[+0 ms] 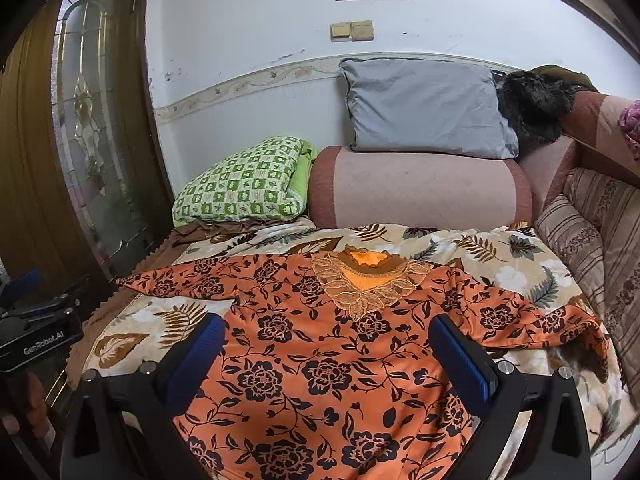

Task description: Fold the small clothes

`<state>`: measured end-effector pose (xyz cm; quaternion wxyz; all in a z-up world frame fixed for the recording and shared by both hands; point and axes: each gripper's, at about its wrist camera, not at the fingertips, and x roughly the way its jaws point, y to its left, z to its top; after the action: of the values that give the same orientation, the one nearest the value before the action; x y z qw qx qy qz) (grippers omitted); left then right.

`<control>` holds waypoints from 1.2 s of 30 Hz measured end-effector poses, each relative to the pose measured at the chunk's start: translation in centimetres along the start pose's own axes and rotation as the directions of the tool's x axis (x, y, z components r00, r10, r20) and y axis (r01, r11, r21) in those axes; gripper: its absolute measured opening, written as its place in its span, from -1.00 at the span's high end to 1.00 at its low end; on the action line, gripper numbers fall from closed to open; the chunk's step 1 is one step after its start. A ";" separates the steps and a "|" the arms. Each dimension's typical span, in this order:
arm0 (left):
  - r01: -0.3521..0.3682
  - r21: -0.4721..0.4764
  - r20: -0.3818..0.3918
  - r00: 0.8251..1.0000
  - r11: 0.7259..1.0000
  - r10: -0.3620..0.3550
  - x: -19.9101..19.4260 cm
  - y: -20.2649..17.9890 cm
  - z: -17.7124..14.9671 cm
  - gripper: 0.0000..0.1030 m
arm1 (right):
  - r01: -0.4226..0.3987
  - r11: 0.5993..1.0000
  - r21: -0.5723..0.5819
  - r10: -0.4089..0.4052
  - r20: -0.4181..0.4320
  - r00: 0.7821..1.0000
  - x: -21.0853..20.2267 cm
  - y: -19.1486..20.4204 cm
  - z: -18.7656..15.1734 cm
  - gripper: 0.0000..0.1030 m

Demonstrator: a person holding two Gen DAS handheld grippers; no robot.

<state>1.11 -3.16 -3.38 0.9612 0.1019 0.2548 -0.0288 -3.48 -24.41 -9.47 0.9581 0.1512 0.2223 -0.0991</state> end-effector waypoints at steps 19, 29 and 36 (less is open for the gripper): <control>-0.010 -0.026 0.010 1.000 1.000 0.010 -0.5 1.9 0.1 -1.00 | -0.016 1.000 -0.022 0.016 0.009 1.000 -1.2 1.1 0.6 -1.00; -0.003 -0.015 0.010 1.000 1.000 0.004 -0.9 1.3 0.0 -1.00 | -0.015 1.000 -0.008 0.015 0.011 1.000 -1.7 0.7 0.5 -1.00; -0.003 -0.013 0.008 1.000 1.000 0.003 -1.1 1.2 -0.1 -1.00 | -0.011 1.000 0.003 0.011 0.011 1.000 -1.8 0.1 0.3 -1.00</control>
<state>0.24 -1.94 -2.69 0.9629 0.0961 0.2510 -0.0264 -4.97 -24.17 -8.38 0.9596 0.1534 0.2159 -0.0948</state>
